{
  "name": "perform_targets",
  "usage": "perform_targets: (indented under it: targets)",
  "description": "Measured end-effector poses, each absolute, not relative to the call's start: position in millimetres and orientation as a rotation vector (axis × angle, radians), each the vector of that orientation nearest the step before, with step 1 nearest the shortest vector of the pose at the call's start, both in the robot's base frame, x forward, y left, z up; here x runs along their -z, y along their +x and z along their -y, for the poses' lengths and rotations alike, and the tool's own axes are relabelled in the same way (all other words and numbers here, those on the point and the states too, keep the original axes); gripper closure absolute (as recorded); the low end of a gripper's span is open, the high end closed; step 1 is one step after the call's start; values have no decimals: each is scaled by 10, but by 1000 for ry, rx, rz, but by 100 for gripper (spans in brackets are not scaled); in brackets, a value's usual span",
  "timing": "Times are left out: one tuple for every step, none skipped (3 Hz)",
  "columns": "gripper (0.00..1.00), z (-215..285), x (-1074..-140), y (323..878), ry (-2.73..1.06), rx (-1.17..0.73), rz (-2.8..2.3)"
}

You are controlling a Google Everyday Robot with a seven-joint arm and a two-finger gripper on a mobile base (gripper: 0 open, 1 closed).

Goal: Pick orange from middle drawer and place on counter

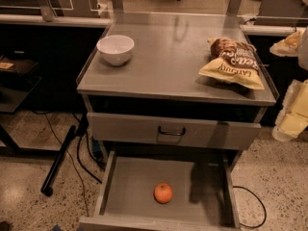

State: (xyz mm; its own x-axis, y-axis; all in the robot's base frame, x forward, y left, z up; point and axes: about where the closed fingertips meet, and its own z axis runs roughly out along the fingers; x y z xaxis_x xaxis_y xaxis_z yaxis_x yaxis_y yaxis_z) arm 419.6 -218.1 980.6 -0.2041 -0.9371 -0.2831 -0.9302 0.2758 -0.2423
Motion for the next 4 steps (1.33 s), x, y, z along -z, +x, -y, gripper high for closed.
perform_targets:
  targets:
    - [0,2148,-9643,4133,-1691,27,-2181]
    - [0,2079,-9006,3999,-1740,-29,-2261]
    - [0,2027,-8395,3854,-1768,-100,-2357]
    - [0,2027,-8393,3854,-1768,-101,-2357]
